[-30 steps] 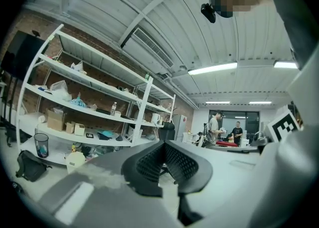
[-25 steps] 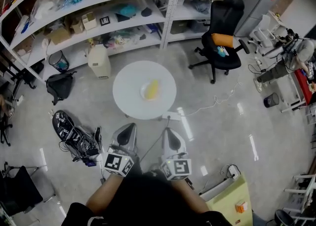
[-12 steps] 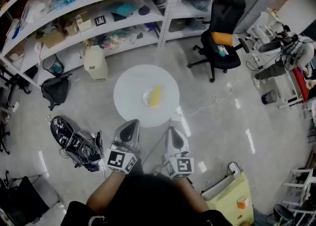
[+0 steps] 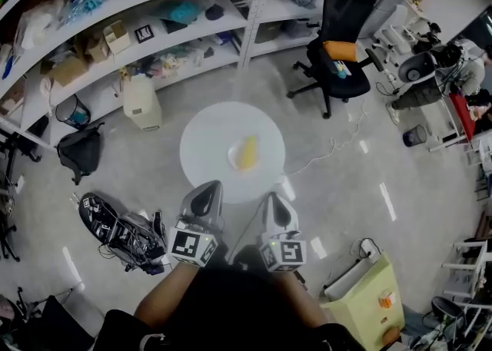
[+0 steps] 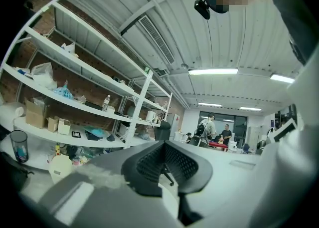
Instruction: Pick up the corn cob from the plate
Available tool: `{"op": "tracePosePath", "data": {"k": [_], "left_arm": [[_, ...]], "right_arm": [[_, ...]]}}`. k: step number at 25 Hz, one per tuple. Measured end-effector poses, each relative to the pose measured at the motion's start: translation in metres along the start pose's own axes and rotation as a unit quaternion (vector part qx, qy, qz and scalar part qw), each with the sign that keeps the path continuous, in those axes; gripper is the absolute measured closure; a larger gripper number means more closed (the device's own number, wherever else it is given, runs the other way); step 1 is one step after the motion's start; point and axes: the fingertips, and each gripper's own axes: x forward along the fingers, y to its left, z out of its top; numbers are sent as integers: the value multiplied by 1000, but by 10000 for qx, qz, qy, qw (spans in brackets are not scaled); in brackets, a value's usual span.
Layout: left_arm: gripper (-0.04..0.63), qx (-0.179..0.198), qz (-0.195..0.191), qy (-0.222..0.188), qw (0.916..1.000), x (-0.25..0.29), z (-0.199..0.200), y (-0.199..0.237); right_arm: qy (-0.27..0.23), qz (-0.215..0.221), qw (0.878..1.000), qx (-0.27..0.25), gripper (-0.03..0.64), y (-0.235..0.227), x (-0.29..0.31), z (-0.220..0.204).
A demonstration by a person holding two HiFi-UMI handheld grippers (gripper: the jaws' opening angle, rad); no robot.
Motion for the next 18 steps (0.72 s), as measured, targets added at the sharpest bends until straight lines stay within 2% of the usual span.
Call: {"op": "tracePosePath", "data": {"k": [8, 18], "left_arm": [[594, -23, -196, -69, 9998, 16, 12, 23], [594, -6, -182, -49, 9998, 41, 4, 34]], "right_arm": [[-70, -202, 9998, -59, 611, 7, 23, 12], [-74, -180, 9997, -123, 611, -6, 57, 9]]}}
